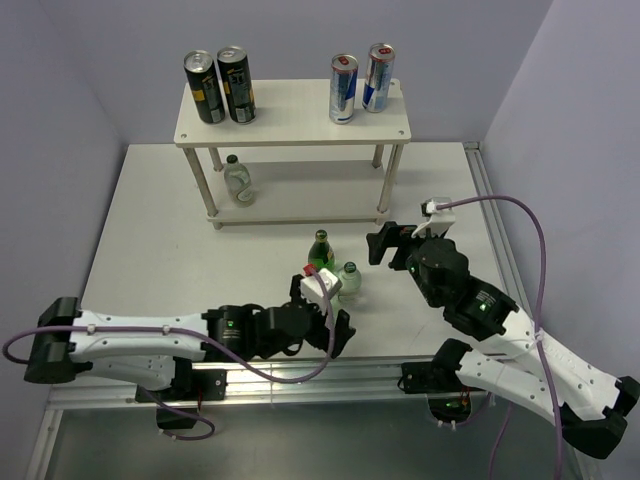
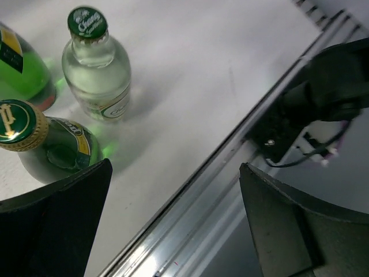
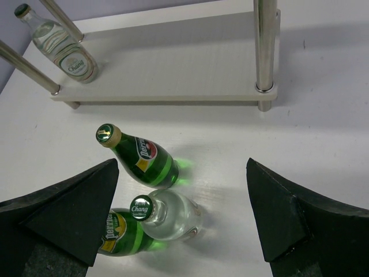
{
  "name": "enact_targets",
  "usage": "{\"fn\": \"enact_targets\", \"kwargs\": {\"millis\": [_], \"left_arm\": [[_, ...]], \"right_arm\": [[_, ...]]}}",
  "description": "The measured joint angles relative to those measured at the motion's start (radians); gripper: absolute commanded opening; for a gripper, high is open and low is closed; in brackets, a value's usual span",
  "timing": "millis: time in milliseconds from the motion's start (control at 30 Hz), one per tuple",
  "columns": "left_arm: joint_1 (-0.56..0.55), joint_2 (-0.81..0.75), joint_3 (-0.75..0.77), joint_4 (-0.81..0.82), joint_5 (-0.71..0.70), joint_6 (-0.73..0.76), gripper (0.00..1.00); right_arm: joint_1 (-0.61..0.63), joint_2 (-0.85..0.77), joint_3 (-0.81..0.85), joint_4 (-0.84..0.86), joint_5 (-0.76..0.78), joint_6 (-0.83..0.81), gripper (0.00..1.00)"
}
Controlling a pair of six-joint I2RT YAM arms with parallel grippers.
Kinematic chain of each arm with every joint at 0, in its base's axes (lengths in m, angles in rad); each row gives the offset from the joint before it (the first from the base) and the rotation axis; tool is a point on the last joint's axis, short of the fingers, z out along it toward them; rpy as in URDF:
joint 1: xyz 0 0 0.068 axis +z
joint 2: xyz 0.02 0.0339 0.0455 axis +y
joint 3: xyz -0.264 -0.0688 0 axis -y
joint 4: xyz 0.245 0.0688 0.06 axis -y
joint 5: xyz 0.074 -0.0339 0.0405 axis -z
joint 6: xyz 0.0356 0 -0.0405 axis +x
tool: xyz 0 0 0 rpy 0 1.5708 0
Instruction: Place and organize the beverage onto the shelf
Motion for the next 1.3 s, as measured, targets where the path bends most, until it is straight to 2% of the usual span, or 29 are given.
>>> {"fn": "enact_targets", "kwargs": {"millis": [267,500,933,1300], "left_arm": [[-0.002,0.245,0.029,0.024,-0.141,-0.064,0.99],[0.017,0.385,0.077,0.068,-0.199,-0.098,0.99],[0.084,0.467,0.085,0.101,-0.32,-0.177,0.99],[0.111,0.542,0.087,0.22,-0.327,-0.164,0.99]], "right_arm": [[0.0,-0.021,0.0,0.0,0.016,0.003,0.98],[0.0,-0.03,0.0,0.0,0.021,0.003,0.98],[0.0,-0.037,0.0,0.0,0.023,0.004,0.98],[0.0,-0.035,-0.006,0.0,0.026,0.004,0.98]]}}
